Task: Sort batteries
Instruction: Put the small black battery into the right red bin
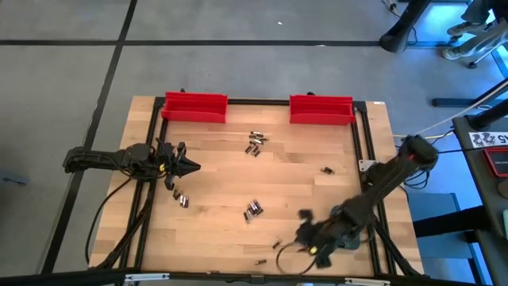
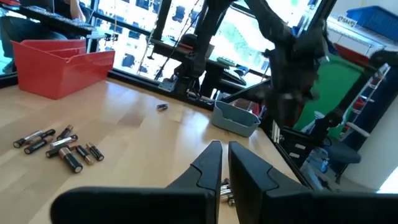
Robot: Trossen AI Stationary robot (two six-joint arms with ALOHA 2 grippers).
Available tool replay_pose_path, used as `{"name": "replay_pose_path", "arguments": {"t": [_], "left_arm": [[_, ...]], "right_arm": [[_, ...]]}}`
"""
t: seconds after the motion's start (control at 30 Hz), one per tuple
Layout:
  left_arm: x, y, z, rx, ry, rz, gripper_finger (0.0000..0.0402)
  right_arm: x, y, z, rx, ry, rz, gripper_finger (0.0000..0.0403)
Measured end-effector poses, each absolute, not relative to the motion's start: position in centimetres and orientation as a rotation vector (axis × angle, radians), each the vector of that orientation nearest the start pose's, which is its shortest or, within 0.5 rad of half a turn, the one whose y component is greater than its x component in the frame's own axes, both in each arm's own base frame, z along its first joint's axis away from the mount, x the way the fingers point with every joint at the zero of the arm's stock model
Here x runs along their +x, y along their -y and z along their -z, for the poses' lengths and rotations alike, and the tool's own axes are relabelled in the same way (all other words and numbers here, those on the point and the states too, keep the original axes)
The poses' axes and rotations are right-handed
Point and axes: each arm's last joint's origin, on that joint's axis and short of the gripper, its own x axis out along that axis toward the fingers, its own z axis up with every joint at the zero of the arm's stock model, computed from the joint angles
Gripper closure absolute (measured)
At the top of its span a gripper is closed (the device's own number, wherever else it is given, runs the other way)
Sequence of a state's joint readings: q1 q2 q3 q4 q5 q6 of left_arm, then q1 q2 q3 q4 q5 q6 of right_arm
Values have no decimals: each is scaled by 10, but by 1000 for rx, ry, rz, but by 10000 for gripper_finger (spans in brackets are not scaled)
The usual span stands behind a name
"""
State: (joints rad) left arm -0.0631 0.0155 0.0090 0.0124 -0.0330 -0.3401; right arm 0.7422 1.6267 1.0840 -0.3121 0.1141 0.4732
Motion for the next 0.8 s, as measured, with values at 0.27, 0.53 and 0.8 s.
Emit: {"name": "replay_pose_path", "arguments": {"t": [0.27,0.53,0.8], "left_arm": [[98,5,-167,-386,0,31,382],[98,5,-167,-388,0,31,382],[98,5,-167,-399,0,31,382]], "right_arm": [[286,-255,-152,-65,-797,-439,251],[288,-255,-130,-161,-827,-390,251],[287,-253,-119,-190,-885,-384,252]]}}
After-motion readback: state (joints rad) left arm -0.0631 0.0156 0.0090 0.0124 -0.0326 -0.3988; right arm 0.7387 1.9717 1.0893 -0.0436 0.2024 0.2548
